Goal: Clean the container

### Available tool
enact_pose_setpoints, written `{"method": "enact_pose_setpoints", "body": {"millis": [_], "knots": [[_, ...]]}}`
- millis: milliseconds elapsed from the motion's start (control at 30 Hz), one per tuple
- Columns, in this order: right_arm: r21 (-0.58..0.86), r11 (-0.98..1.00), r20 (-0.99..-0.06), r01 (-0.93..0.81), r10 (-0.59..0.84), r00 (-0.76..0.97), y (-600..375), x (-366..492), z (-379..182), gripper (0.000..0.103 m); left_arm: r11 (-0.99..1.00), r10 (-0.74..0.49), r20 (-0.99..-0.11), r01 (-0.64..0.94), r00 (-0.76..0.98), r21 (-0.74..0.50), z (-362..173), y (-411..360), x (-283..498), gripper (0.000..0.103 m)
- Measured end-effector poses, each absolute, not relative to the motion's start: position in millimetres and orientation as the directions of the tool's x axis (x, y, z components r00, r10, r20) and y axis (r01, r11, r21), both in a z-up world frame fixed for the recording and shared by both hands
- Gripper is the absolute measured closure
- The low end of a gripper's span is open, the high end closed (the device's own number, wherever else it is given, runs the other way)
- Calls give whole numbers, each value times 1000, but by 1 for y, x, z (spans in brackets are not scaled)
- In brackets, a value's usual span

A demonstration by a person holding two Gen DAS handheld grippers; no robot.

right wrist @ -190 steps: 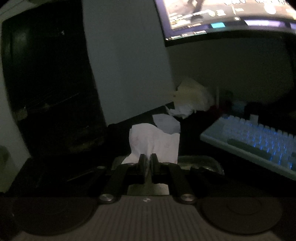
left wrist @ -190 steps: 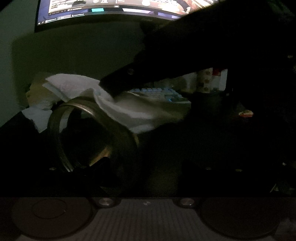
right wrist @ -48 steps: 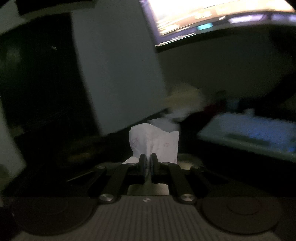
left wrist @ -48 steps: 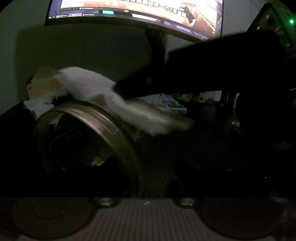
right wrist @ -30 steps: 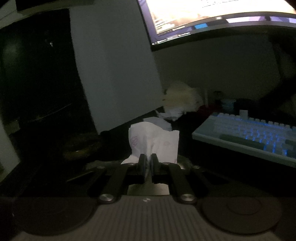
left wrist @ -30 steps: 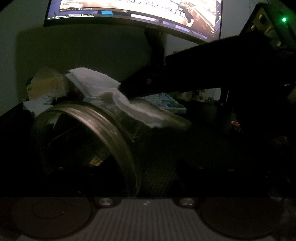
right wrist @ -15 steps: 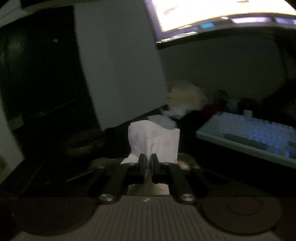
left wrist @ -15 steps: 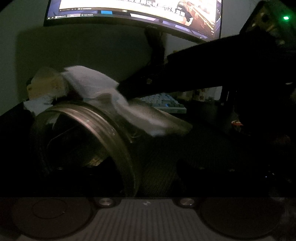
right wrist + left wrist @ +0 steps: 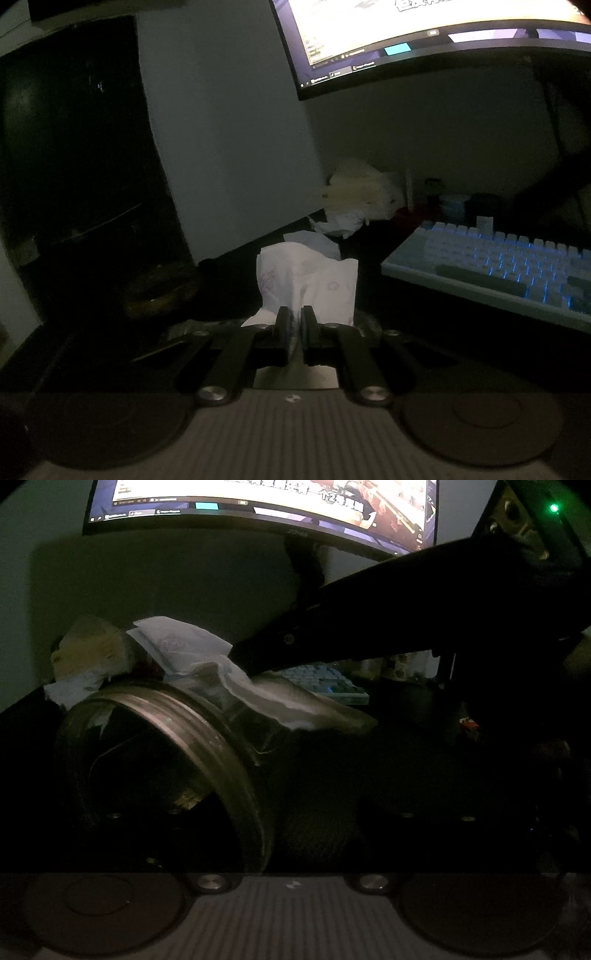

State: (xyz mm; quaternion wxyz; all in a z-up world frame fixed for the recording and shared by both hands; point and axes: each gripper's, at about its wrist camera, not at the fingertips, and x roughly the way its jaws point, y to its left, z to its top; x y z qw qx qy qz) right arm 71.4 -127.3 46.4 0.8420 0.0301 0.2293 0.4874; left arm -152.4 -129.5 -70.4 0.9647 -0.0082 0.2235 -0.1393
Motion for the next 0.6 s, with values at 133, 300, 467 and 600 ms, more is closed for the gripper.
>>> {"method": "enact_pose_setpoints", "body": {"millis": [133,300,467,600], "knots": [[263,529,-356,-807,830,429,-127,68,46,95,961,-273,-429,266,861,-78,-69,-135,-159,27],[270,525,-352,-807,834,425,-128,69,46,95,961,-273,-428,267,862,-75,-68,-138,-163,26],[277,526,-349,-804,835,425,-129,70,46,95,961,-270,-428,267,862,-70,-67,-139,-163,26],[277,526,-350,-804,835,425,-129,70,46,95,961,-272,-429,266,861,-75,-61,-158,-190,26]]}}
